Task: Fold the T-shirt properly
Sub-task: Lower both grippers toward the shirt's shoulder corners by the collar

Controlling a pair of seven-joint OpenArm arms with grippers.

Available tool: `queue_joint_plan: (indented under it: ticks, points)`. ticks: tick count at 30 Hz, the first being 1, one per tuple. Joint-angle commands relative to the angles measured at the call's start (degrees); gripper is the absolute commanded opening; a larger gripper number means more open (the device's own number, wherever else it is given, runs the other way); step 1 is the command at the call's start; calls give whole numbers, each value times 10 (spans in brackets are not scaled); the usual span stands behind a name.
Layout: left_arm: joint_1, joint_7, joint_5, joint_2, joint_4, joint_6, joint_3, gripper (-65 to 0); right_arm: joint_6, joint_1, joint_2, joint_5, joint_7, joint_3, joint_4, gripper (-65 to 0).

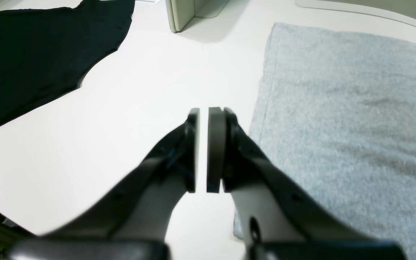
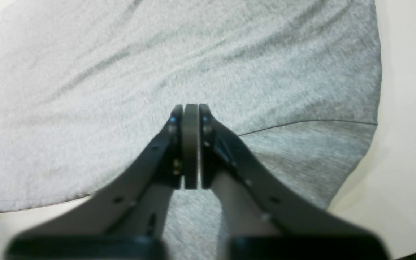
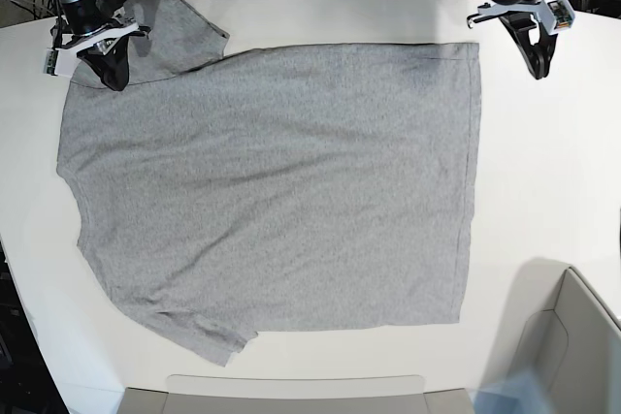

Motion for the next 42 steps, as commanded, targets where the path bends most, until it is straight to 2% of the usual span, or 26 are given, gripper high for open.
queue_joint_plan:
  ticks: [1, 3, 6, 11, 13, 17, 19, 22, 26, 28, 34, 39, 42]
  points:
    - [7, -16, 3, -15, 10, 2, -2, -580, 4, -3, 3, 3, 13, 4, 10, -597]
    - [7, -16, 2, -28, 10, 2, -1, -580, 4, -3, 5, 3, 7, 4, 10, -554]
    - [7, -16, 2, -35, 10, 2, -1, -579, 4, 2, 5, 3, -33, 15, 11, -519]
    - [8, -12, 2, -46, 10, 2, 17, -577, 4, 17, 5, 37, -72, 36, 11, -517]
    - [9, -12, 2, -54, 10, 2, 30, -555, 9, 17, 6, 59, -75, 46, 11, -516]
    - [9, -11, 2, -74, 10, 2, 49, -525, 56, 17, 6, 65, -83, 62, 11, -516]
    - [10, -11, 3, -74, 10, 2, 50, -525, 64, 19, 4, 67, -108, 77, 11, -516]
    - [10, 0, 3, -75, 10, 2, 50, -524, 64, 29, 0, 68, -143, 113, 9, -516]
    - [10, 21, 3, -75, 10, 2, 49, -525, 65, 25, -1, 68, -156, 145, 7, -516]
    - [9, 24, 3, -74, 10, 2, 50, -525, 82, 22, -5, 68, -160, 157, 4, -516]
    - [7, 24, 4, -74, 10, 2, 71, -526, 144, 49, -47, 95, -247, 242, -51, -516]
    - [7, 24, 4, -74, 9, 2, 87, -527, 204, 57, -42, 134, -276, 274, -175, -516]
    - [5, 25, 4, -74, 9, 2, 88, -527, 216, 52, -34, 151, -276, 275, -216, -516]
